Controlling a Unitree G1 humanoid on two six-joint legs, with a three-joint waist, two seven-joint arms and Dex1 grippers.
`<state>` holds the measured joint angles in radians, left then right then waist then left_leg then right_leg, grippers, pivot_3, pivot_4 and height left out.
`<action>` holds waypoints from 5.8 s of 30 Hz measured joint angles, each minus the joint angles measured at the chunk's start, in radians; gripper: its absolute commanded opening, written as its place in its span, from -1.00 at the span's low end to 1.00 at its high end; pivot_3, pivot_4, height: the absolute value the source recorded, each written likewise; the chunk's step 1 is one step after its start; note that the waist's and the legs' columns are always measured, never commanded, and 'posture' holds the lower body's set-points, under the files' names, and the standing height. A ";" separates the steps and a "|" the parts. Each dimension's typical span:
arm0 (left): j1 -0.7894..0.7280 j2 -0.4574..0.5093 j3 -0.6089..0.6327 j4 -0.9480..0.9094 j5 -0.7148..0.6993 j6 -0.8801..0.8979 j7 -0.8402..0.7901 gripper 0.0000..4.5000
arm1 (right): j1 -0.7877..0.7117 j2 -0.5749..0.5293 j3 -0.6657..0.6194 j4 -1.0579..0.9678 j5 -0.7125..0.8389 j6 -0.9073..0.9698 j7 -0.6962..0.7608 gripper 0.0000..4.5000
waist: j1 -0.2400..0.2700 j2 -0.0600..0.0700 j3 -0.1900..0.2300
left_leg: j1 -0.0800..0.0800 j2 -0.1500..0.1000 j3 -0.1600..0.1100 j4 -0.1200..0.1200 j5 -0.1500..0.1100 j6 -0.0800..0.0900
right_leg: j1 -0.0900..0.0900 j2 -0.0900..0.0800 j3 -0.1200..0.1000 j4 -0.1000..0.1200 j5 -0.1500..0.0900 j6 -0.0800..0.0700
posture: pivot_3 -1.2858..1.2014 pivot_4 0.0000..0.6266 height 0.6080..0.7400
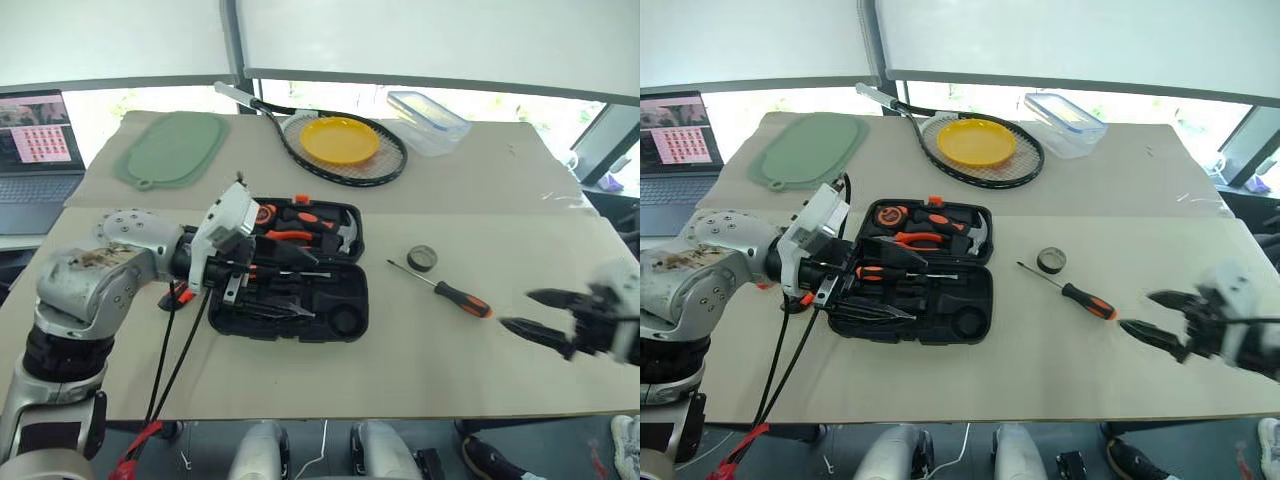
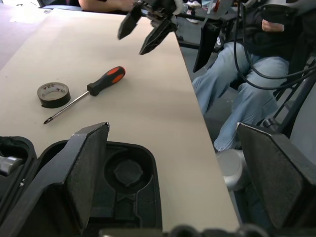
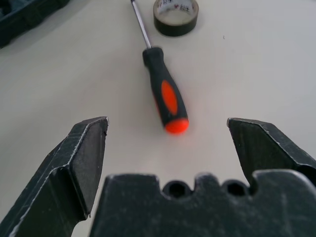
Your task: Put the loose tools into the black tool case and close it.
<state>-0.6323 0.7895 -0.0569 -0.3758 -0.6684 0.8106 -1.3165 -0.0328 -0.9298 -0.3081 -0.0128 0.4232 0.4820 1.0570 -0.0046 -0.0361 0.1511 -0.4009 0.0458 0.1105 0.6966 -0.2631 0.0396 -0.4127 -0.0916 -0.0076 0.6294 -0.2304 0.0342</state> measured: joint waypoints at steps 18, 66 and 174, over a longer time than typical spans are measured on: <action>0.029 0.040 0.008 0.043 0.037 -0.052 0.050 1.00 | -0.089 0.096 0.116 0.212 -0.096 -0.131 -0.046 -0.54 | 0.019 0.001 0.000 | -0.007 0.000 0.001 0.000 0.001 -0.001 | -0.007 -0.001 -0.001 0.001 0.000 0.000 | 0.03 -0.52 0.98; 0.369 0.267 0.273 -0.038 -0.040 -0.042 0.164 1.00 | -0.694 0.414 0.694 0.121 -0.289 -0.048 0.137 0.73 | 0.002 0.005 0.003 | -0.010 0.003 0.005 -0.002 0.003 -0.005 | -0.013 0.001 -0.006 0.003 0.000 -0.005 | 0.03 -0.52 0.98; -0.513 0.057 -0.293 1.593 0.945 -0.584 0.027 0.03 | -0.222 -0.004 0.103 -0.726 0.410 0.313 -0.080 1.00 | 0.019 0.000 0.004 | -0.021 0.003 0.005 0.005 -0.002 -0.002 | -0.021 0.000 -0.008 0.006 0.000 -0.003 | 0.03 -0.52 0.98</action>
<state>-1.1457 0.8468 -0.3498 1.2170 0.2769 0.2270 -1.2897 -0.2544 -0.9334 -0.2051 -0.7390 0.8336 0.7946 0.9774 0.0142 -0.0365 0.1555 -0.4218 0.0488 0.1158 0.7020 -0.2650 0.0377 -0.4333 -0.0921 -0.0157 0.6350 -0.2308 0.0315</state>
